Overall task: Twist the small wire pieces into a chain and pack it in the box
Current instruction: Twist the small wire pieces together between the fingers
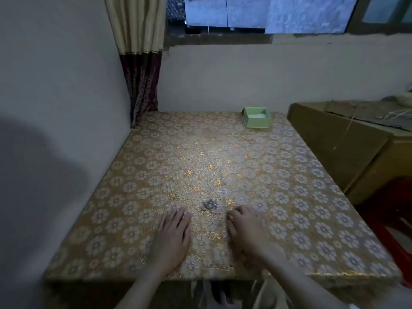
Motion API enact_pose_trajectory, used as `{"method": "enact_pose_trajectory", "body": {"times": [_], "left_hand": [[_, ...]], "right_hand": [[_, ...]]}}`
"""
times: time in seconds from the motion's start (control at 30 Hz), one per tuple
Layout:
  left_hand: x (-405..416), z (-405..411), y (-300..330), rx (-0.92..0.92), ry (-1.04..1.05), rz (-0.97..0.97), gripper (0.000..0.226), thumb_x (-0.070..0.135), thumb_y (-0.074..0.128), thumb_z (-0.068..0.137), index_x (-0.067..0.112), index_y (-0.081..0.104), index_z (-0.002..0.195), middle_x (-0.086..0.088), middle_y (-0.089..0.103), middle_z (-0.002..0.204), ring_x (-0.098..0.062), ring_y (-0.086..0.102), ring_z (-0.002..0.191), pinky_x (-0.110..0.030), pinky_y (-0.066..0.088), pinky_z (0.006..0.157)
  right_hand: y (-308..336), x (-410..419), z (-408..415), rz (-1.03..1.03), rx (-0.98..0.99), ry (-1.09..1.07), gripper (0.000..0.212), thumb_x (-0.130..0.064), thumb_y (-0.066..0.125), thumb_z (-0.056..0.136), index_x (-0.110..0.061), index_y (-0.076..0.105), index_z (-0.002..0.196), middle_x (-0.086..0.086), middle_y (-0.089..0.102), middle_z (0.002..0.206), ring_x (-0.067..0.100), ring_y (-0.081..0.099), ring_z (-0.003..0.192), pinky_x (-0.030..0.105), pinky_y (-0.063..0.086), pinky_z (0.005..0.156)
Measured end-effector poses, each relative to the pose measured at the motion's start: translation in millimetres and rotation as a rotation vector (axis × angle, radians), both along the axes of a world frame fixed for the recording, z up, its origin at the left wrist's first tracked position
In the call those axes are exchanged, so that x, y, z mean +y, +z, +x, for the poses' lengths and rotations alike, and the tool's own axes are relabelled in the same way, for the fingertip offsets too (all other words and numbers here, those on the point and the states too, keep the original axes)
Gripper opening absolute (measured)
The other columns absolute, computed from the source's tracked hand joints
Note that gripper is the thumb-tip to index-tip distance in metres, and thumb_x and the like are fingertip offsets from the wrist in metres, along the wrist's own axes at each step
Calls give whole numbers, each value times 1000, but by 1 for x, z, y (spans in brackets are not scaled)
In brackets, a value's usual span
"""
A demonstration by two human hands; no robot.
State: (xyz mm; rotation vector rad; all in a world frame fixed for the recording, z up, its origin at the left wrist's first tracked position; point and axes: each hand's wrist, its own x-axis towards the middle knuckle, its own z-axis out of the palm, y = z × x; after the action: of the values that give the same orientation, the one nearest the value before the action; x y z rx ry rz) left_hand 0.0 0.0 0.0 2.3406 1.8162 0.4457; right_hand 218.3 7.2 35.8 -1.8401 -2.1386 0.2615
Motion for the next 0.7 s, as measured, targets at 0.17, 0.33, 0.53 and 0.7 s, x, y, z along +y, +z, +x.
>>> {"method": "enact_pose_trajectory", "body": {"times": [0.17, 0.33, 0.53, 0.7], "left_hand": [[2, 1, -1, -19, 19, 40, 67, 47, 3, 88, 25, 31, 145, 7, 23, 154, -7, 9, 142, -31, 1, 116], [2, 0, 3, -19, 17, 18, 69, 49, 0, 84, 30, 25, 146, 12, 17, 155, -5, 5, 143, -25, -7, 115], [8, 2, 4, -136, 67, 84, 51, 39, 26, 86, 27, 59, 122, 10, 52, 133, -11, 44, 127, -31, 21, 109], [15, 10, 8, -182, 174, 158, 27, 29, 45, 83, 28, 68, 96, 12, 62, 106, -11, 56, 103, -29, 32, 90]], "right_hand": [[-2, 28, -37, -13, 30, 63, 37, -36, 43, 96, -22, 50, 129, -2, 51, 126, 16, 42, 119, 35, 31, 101], [-11, 41, -51, 52, -42, 16, 41, -47, 43, 93, -23, 51, 126, -1, 50, 122, 18, 41, 117, 36, 32, 99], [-19, 48, -48, 236, 29, 95, 10, -23, 70, 82, -14, 66, 86, 2, 62, 87, 24, 58, 84, 37, 46, 72], [-20, 48, -41, 272, 105, 118, 4, -15, 68, 83, -12, 66, 82, 1, 62, 80, 20, 57, 76, 31, 49, 67]]}}
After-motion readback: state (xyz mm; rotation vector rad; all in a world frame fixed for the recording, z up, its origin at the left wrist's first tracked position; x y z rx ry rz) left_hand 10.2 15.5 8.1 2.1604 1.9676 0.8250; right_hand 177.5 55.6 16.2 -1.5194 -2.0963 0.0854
